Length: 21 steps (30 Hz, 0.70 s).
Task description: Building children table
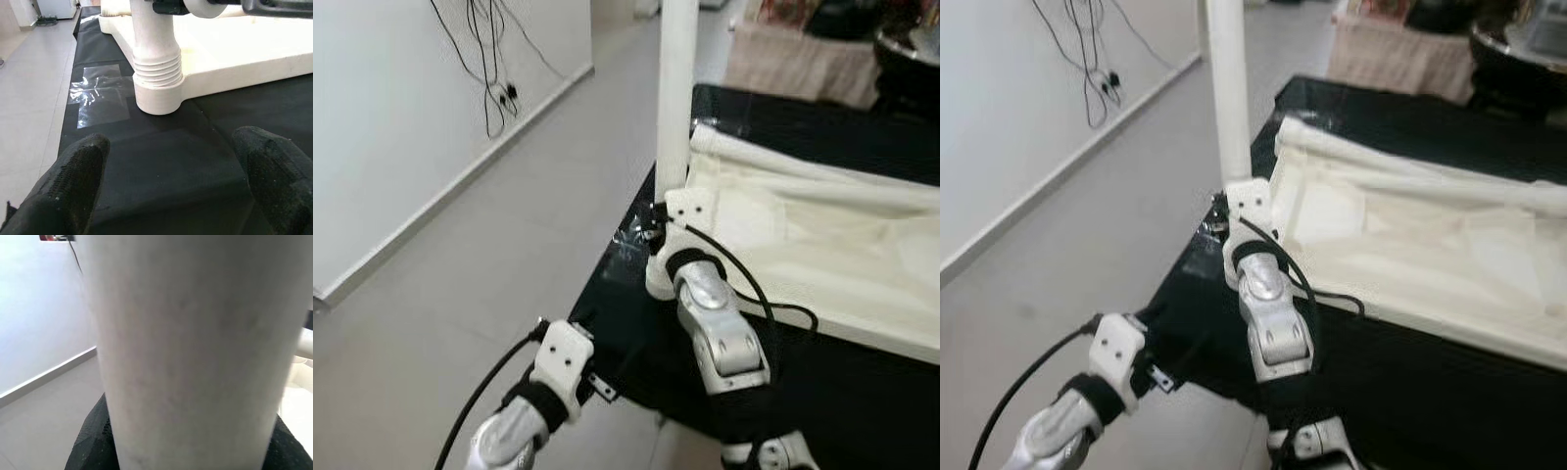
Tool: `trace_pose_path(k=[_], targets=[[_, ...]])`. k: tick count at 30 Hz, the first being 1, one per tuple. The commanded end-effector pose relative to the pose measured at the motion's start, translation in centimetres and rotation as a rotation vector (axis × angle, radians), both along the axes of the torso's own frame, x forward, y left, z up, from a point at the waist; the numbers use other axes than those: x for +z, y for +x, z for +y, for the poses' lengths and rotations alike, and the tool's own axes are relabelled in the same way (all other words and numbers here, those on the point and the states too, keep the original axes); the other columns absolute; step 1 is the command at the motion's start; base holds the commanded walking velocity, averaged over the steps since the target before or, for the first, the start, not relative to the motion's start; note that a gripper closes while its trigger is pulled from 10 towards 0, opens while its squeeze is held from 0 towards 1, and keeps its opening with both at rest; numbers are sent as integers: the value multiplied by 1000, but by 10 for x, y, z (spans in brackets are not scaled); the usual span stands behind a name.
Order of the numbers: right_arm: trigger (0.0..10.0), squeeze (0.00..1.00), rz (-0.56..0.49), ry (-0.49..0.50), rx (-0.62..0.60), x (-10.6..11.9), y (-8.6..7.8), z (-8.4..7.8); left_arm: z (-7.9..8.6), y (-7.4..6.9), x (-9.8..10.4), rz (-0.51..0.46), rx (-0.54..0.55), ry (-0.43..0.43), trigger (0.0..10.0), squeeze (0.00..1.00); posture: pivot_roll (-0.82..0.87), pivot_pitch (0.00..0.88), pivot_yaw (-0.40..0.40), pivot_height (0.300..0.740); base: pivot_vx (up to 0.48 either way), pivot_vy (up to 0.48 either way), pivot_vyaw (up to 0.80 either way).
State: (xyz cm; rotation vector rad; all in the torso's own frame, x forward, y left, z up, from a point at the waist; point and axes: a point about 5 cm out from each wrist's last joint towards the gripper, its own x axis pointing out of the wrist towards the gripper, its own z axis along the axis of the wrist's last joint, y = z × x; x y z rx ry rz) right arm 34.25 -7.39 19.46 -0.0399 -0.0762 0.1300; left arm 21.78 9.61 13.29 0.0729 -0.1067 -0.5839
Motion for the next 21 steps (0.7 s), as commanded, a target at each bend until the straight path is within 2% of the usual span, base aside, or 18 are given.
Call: trace_pose_path(k=[1, 3, 4, 6, 9, 12, 14, 16, 21], targets=[[10000, 0, 213, 151, -17, -41, -3, 7, 1, -1, -3, 5, 8, 13, 10000, 0, 64, 206, -1, 740, 0, 0, 0], [10000, 0, 173, 206, 69, -31, -3, 14, 2, 0, -4, 4, 9, 14, 10000, 0, 65, 204, 1, 740, 0, 0, 0], [10000, 0, 173, 206, 69, -31, -3, 14, 2, 0, -4, 4, 9, 14, 10000, 0, 65, 204, 1, 740, 0, 0, 0], [10000, 0, 115, 227, 203, -19, -4, 22, 2, 0, -4, 2, 7, 17, 10000, 0, 67, 200, 5, 740, 0, 0, 0], [10000, 0, 92, 226, 260, -15, -5, 25, 2, 1, -4, 1, 6, 18, 10000, 0, 66, 198, 6, 740, 0, 0, 0], [10000, 0, 36, 162, 500, -5, -8, 28, 5, 2, -2, -2, 1, 20, 10000, 0, 67, 193, 9, 740, 0, 0, 0], [10000, 0, 11, 127, 583, 0, -8, 27, 8, 5, 2, -16, 2, 27, 10000, 0, 71, 188, 11, 740, 0, 0, 0], [10000, 0, -32, 71, 628, 4, -6, 23, 13, 8, 6, -30, 6, 35, 10000, 0, 75, 185, 14, 740, 0, 0, 0], [10000, 0, -78, 6, 677, 12, 2, 11, 19, 13, 17, -62, 14, 37, 10000, 0, 80, 179, 18, 740, 0, 0, 0]])
